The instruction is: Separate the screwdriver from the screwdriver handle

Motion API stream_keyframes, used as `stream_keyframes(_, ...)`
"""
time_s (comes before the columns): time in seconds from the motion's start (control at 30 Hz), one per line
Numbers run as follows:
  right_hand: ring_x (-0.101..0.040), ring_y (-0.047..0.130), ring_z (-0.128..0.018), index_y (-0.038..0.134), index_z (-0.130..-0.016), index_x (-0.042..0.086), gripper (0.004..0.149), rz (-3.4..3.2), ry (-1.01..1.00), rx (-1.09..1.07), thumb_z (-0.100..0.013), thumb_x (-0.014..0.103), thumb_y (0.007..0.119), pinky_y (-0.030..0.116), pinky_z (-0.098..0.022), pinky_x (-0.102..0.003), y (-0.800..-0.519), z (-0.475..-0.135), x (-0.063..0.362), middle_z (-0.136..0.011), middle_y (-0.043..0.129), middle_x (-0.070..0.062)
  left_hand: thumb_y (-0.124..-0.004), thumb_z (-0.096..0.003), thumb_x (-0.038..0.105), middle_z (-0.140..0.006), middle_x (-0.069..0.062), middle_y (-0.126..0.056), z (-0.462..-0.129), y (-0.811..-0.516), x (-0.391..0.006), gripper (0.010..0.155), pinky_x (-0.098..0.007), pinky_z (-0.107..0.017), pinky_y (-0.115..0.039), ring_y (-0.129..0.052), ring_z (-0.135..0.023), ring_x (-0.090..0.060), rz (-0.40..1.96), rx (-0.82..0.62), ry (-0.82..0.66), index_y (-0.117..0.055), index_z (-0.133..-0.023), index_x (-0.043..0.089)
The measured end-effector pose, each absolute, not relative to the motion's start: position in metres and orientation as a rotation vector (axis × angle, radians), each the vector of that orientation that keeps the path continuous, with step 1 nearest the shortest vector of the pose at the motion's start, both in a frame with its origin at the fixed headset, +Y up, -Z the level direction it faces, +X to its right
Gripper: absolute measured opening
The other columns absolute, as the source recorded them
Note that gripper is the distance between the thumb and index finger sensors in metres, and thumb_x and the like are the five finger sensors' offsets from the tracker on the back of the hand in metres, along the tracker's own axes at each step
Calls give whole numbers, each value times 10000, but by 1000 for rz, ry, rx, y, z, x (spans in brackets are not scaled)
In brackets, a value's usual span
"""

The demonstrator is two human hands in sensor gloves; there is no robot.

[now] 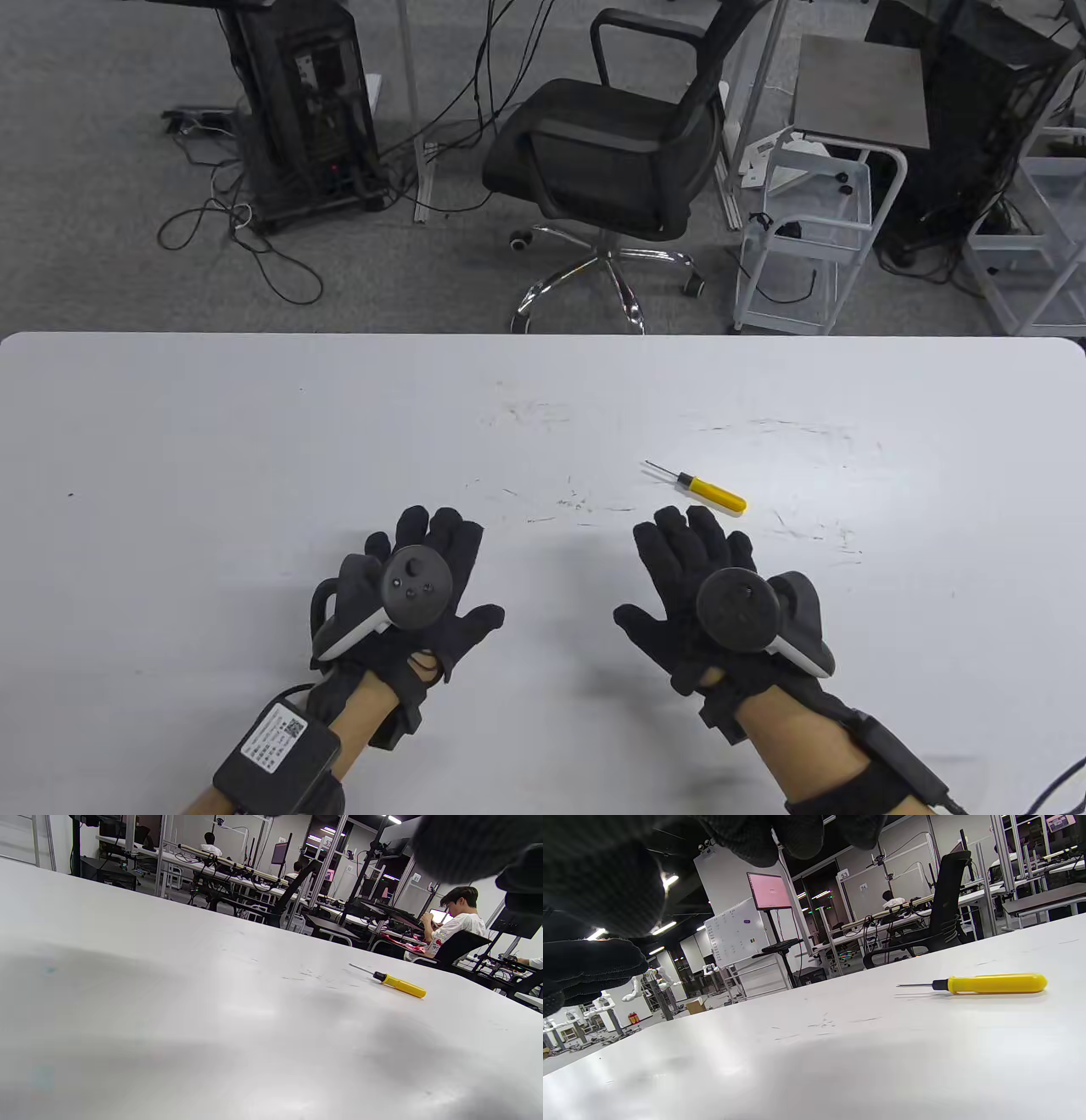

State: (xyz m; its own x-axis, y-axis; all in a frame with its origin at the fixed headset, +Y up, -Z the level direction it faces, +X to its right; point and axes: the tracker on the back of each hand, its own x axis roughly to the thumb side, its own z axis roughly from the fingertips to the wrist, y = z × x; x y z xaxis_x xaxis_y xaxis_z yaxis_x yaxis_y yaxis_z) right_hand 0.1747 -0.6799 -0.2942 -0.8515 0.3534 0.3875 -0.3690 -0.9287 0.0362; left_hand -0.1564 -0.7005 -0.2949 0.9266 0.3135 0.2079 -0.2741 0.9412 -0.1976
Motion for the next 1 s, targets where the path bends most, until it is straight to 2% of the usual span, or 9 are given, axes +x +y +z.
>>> stream_keyframes(0.73,-456,264,-1133,414,-1143,234,848,2711,-55,530,-518,627,833,266,-732,-729,-681,-297,176,-1198,276,9,-741,-417,697,-1183,46,-201,-295,-697,-158,906,-659,-790,-214,-140,-1156,-374,302,-168,-231,-270,-1115,364)
stream_keyframes(1.0,-473,424,-1098,524,-1101,160,786,2666,-64,400,-513,544,878,377,-743,-705,-681,-318,195,-1155,408,-63,-742,-419,694,-1184,46,-206,-296,-695,-161,902,-659,-791,-215,-149,-1157,-378,307,-168,-224,-275,-1115,363)
